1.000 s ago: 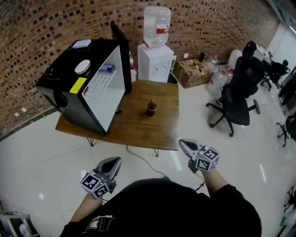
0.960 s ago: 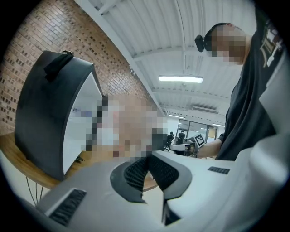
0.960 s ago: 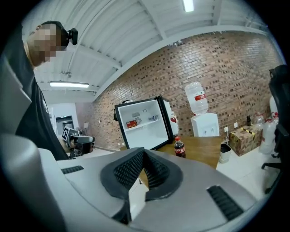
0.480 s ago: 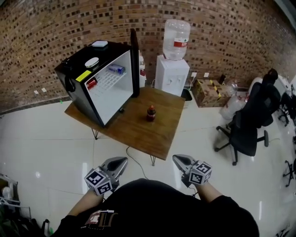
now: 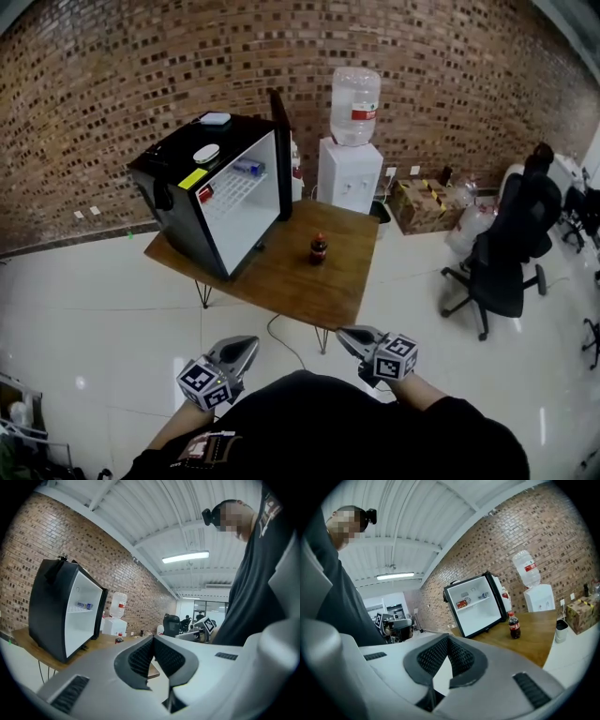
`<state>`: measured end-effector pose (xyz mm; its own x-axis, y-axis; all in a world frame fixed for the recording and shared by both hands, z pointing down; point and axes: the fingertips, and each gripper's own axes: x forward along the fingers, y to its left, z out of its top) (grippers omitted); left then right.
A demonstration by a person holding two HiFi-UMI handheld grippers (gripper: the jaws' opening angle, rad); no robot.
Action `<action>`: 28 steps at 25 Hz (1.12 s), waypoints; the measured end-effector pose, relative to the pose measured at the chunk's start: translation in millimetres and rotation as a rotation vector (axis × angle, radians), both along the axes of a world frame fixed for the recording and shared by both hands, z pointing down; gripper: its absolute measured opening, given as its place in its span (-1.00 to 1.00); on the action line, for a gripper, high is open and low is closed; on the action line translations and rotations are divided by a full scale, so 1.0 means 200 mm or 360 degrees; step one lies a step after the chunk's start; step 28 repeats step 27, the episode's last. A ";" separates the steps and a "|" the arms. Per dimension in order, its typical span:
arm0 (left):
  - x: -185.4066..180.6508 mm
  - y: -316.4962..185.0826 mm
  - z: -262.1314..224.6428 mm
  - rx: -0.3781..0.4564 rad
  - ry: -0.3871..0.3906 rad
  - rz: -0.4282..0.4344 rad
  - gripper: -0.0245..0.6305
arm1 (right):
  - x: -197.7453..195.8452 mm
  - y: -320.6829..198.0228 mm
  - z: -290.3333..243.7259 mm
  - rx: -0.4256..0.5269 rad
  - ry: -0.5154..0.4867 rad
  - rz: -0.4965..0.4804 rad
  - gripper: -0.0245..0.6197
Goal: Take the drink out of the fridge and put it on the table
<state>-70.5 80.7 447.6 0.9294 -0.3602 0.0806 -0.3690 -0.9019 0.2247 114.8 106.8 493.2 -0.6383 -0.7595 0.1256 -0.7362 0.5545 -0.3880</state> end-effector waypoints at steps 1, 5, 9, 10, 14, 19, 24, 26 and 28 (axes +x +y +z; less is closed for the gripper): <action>-0.02 -0.01 0.01 -0.0004 0.0014 -0.0010 -0.93 | -0.02 -0.02 -0.01 0.0004 0.0002 0.0003 -0.94; -0.07 -0.01 0.01 -0.0023 0.0035 -0.0025 -0.94 | -0.10 -0.04 -0.04 0.0022 0.0059 -0.0035 -0.94; -0.09 0.04 -0.01 -0.0021 0.0041 -0.0022 -0.93 | -0.13 0.03 -0.06 0.0015 0.0088 -0.0045 -0.94; -0.10 0.04 -0.01 -0.0017 0.0045 -0.0025 -0.94 | -0.12 0.04 -0.06 0.0014 0.0092 -0.0044 -0.94; -0.09 0.04 -0.01 -0.0017 0.0052 -0.0031 -0.94 | -0.08 0.05 -0.05 0.0010 0.0093 -0.0027 -0.94; -0.07 0.06 -0.03 -0.0014 0.0047 -0.0032 -0.94 | -0.05 0.07 -0.07 0.0021 0.0098 -0.0024 -0.94; -0.09 0.05 0.00 -0.0013 0.0048 -0.0033 -0.94 | -0.05 0.05 -0.04 0.0027 0.0103 -0.0018 -0.94; -0.09 0.06 0.00 -0.0013 0.0045 -0.0033 -0.94 | -0.05 0.06 -0.05 0.0030 0.0099 -0.0019 -0.94; -0.09 0.07 -0.01 -0.0013 0.0044 -0.0033 -0.93 | -0.05 0.07 -0.06 0.0032 0.0098 -0.0019 -0.94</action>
